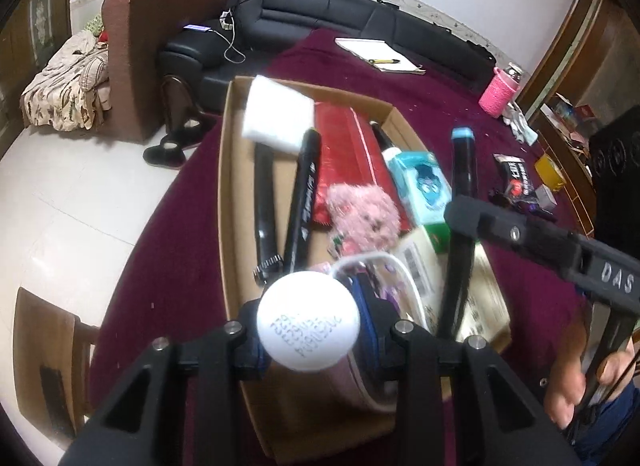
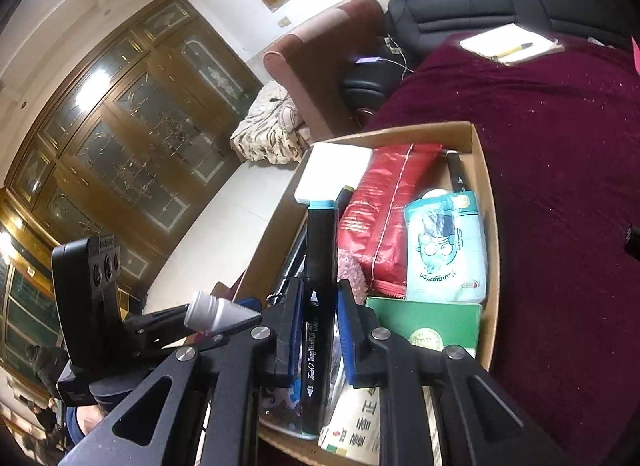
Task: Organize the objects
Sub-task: 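Carry the pill bottle and marker over the cardboard box with both grippers, then open the left gripper to drop the bottle while the right drops the marker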
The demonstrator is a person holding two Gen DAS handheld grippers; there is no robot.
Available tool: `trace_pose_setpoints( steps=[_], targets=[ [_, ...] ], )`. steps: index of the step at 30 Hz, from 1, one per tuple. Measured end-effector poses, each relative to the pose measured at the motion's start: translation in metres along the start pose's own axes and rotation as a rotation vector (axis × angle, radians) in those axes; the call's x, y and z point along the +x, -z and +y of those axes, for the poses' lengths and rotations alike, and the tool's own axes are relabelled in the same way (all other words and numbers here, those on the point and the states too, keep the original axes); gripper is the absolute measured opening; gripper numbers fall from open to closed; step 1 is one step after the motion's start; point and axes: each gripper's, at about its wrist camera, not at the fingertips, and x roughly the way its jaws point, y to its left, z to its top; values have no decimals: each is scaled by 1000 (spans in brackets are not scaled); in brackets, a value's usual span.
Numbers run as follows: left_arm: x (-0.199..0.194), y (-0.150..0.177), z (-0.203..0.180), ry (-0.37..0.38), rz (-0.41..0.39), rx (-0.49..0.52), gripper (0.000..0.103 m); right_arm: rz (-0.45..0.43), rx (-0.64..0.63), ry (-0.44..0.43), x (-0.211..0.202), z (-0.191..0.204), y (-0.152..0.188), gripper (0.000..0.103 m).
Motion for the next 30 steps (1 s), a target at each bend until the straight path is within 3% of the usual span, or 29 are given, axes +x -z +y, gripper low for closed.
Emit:
trace_pose_setpoints(
  steps=[7, 15, 22, 30],
  targets=[
    [19, -23, -2, 14, 28, 4, 36, 5, 8, 39, 14, 0, -2, 19],
    [29, -23, -2, 17, 40, -6, 39, 6, 22, 64, 24, -5, 1, 20],
    [11, -14, -8, 55, 45, 38, 54, 5, -12, 78, 25, 1, 5, 23],
    [-9, 4, -15, 62, 28, 65, 58, -18, -60, 97, 11, 12, 11, 27]
  ],
)
